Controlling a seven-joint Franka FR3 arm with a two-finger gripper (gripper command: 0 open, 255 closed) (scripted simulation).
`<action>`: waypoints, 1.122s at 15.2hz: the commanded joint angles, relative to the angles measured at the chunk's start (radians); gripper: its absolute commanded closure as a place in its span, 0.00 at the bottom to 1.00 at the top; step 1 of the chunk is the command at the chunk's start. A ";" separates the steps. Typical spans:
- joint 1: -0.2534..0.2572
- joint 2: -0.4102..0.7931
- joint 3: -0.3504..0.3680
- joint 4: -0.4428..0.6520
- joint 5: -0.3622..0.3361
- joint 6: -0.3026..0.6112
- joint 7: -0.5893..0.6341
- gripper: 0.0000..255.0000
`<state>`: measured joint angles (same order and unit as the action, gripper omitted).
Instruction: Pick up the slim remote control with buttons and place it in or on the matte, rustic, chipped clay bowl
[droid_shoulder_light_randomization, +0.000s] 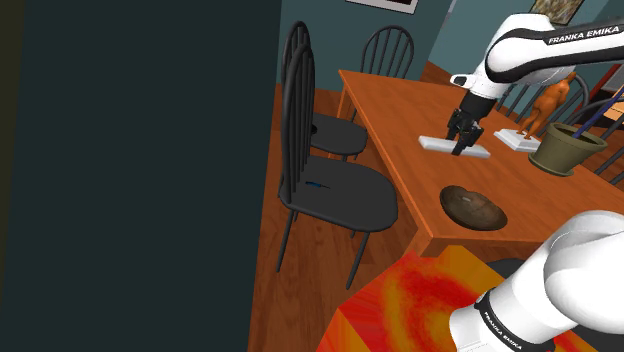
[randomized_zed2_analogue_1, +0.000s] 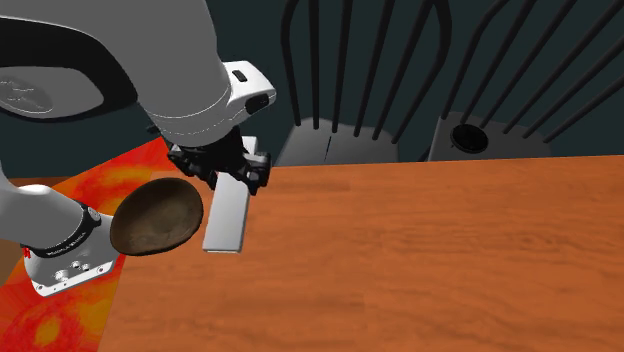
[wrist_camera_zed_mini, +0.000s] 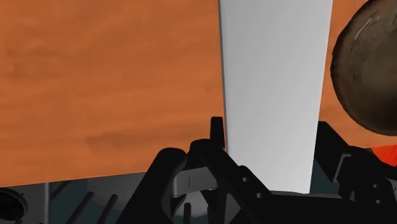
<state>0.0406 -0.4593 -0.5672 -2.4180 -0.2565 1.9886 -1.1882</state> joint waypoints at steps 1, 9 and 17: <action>-0.028 -0.095 0.033 -0.073 -0.033 -0.023 0.033 1.00; -0.146 -0.480 0.149 -0.323 -0.081 -0.178 0.095 1.00; -0.198 -0.606 0.155 -0.464 -0.106 -0.171 0.101 1.00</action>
<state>-0.1540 -1.0678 -0.4056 -2.8699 -0.3563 1.8026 -1.0868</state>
